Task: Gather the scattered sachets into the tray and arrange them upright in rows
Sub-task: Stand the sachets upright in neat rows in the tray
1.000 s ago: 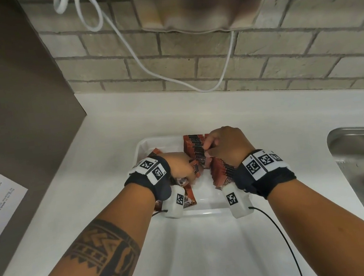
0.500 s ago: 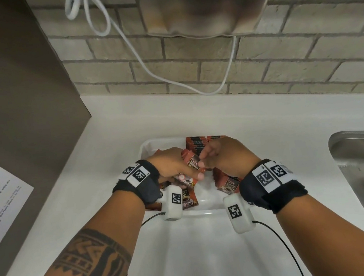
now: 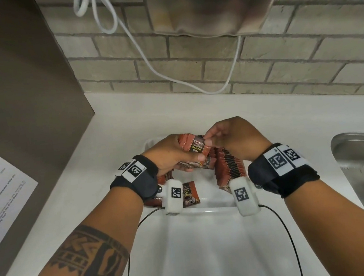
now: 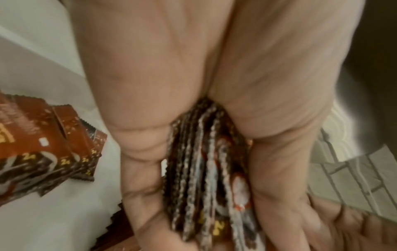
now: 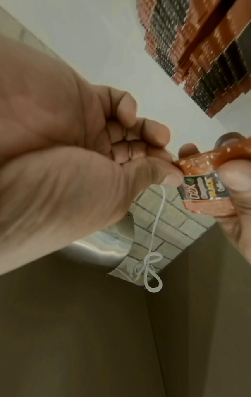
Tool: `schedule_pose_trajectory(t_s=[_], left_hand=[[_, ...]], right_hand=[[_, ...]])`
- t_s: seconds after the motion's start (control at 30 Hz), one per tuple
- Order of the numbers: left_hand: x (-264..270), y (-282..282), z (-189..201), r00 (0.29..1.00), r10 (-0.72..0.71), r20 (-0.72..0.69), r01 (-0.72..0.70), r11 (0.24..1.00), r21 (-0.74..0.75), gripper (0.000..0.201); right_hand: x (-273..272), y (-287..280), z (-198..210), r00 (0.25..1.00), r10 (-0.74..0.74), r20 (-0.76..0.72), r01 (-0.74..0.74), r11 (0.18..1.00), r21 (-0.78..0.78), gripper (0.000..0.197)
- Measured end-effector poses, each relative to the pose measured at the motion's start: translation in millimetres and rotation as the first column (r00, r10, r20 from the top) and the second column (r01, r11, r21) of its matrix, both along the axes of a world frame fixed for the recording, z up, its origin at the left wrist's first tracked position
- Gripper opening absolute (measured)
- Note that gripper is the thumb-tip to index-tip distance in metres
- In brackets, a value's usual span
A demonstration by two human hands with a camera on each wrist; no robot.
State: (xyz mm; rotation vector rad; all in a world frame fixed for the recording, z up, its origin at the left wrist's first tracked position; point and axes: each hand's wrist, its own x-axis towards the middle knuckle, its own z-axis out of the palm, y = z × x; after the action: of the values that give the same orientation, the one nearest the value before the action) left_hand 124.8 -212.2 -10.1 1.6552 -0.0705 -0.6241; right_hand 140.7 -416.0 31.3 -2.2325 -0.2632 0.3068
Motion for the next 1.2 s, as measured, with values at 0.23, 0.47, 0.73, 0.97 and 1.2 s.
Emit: schedule_pose_trajectory(t_s=[0.23, 0.47, 0.73, 0.97, 1.2], left_hand=[[2.7, 7.8, -2.3, 0.995, -0.019, 0.095, 0.002, 0.985, 0.172, 0.041], [5.2, 32.2, 12.5, 0.978, -0.206, 0.036, 0.122, 0.701, 0.703, 0.031], [9.2, -20.4, -1.7, 0.904, -0.401, -0.145, 0.37, 0.567, 0.736, 0.031], [21.5, -42.7, -13.1, 0.866, -0.431, -0.253, 0.453, 0.466, 0.76, 0.034], [25.6, -42.6, -10.9, 0.865, -0.429, -0.261, 0.454, 0.446, 0.771, 0.038]], right_hand=[[1.1, -1.4, 3.4, 0.993, 0.051, 0.105, -0.032, 0.984, -0.178, 0.013], [4.7, -9.5, -13.6, 0.997, 0.04, 0.067, -0.018, 0.951, -0.308, 0.014], [10.4, 13.0, -33.4, 1.0, 0.016, -0.016, -0.022, 0.844, -0.535, 0.012], [15.8, 17.8, -47.6, 1.0, 0.031, -0.003, -0.026, 0.782, -0.623, 0.026], [22.1, 13.8, -52.3, 0.997, 0.023, 0.068, 0.027, 0.756, -0.653, 0.023]])
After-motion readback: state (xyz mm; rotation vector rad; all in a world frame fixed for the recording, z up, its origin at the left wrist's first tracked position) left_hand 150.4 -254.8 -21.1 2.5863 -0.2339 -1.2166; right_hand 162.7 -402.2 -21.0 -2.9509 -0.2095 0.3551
